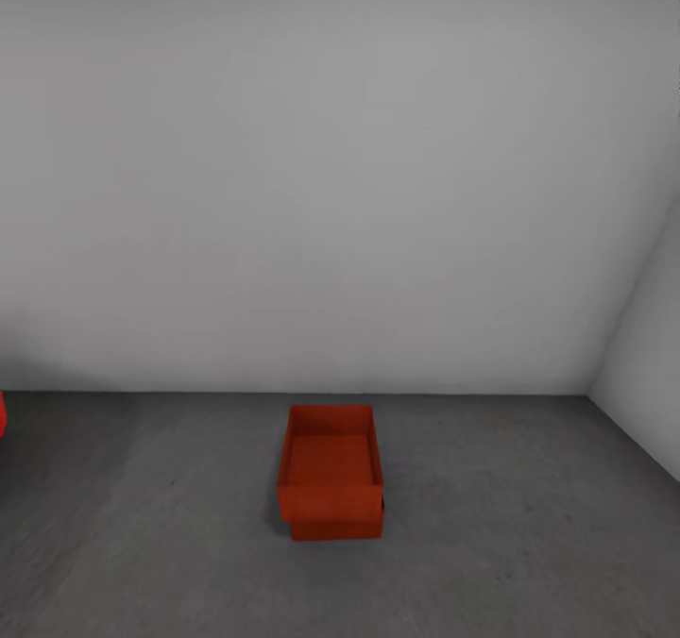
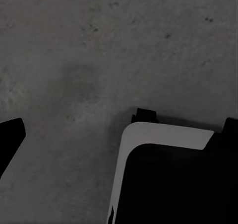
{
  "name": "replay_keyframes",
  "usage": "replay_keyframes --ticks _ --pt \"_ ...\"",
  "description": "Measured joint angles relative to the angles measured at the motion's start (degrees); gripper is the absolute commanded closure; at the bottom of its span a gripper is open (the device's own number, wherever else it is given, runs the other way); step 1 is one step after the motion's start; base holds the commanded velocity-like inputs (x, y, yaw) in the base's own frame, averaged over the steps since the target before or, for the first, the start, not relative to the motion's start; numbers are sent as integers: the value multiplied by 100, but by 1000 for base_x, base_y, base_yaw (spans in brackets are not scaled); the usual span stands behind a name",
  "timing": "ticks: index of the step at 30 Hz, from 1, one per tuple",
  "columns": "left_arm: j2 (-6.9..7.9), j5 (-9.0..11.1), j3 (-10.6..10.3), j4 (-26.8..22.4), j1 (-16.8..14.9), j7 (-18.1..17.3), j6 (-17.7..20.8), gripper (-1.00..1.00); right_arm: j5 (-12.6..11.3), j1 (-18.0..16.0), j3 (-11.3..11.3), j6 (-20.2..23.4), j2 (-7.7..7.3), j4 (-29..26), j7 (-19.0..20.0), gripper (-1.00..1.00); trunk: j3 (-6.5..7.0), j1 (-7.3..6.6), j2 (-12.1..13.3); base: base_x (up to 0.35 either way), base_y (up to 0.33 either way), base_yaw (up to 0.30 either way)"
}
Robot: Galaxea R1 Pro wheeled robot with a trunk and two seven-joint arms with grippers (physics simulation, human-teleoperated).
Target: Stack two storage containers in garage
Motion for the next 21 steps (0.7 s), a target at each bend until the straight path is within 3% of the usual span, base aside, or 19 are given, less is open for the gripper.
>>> replay_keyframes --ticks 21 --pt "0 -1 0 -1 0 0 -1 -100 52 3 46 -1 -5 -8 5 -100 195 0 0 0 0 0"
